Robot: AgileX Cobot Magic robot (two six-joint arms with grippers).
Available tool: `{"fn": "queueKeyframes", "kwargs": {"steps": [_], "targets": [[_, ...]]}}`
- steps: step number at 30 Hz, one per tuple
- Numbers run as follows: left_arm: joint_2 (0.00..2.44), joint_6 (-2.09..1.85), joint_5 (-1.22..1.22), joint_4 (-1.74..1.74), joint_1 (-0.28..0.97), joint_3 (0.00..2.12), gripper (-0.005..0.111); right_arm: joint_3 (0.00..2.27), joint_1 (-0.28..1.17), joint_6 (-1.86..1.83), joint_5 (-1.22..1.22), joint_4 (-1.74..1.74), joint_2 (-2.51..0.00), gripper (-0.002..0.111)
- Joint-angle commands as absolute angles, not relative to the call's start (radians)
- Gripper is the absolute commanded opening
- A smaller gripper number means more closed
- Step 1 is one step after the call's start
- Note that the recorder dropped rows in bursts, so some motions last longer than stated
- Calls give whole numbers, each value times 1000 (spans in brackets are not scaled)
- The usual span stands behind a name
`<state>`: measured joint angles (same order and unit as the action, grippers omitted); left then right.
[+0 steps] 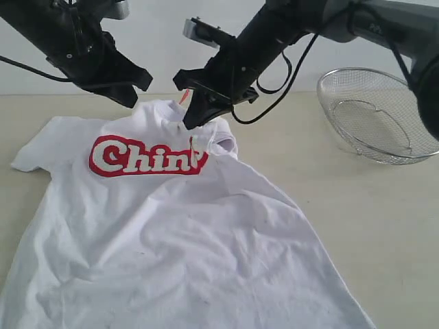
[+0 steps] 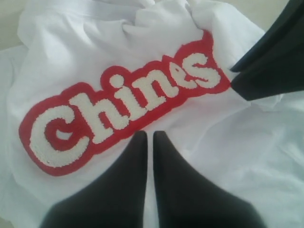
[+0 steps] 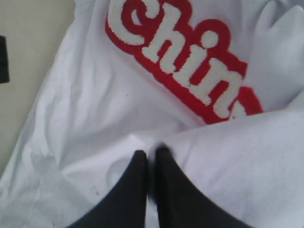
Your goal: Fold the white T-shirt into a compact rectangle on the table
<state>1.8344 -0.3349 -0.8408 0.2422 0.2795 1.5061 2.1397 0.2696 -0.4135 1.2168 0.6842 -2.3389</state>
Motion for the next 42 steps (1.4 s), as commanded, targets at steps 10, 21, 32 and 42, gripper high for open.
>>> {"fn": "queueKeyframes", "kwargs": {"steps": [10, 21, 32, 42], "targets": [[1799, -306, -838, 212, 262, 1512, 5, 2055, 452, -433, 1221, 695, -2281, 0], [1791, -306, -842, 201, 262, 1512, 5, 1979, 566, -451, 1221, 623, -2283, 11], [1791, -306, -849, 201, 262, 1512, 5, 1979, 508, -429, 1188, 612, -2275, 48], [1793, -306, -860, 201, 262, 1508, 5, 1979, 350, -426, 1177, 624, -2252, 54]]}}
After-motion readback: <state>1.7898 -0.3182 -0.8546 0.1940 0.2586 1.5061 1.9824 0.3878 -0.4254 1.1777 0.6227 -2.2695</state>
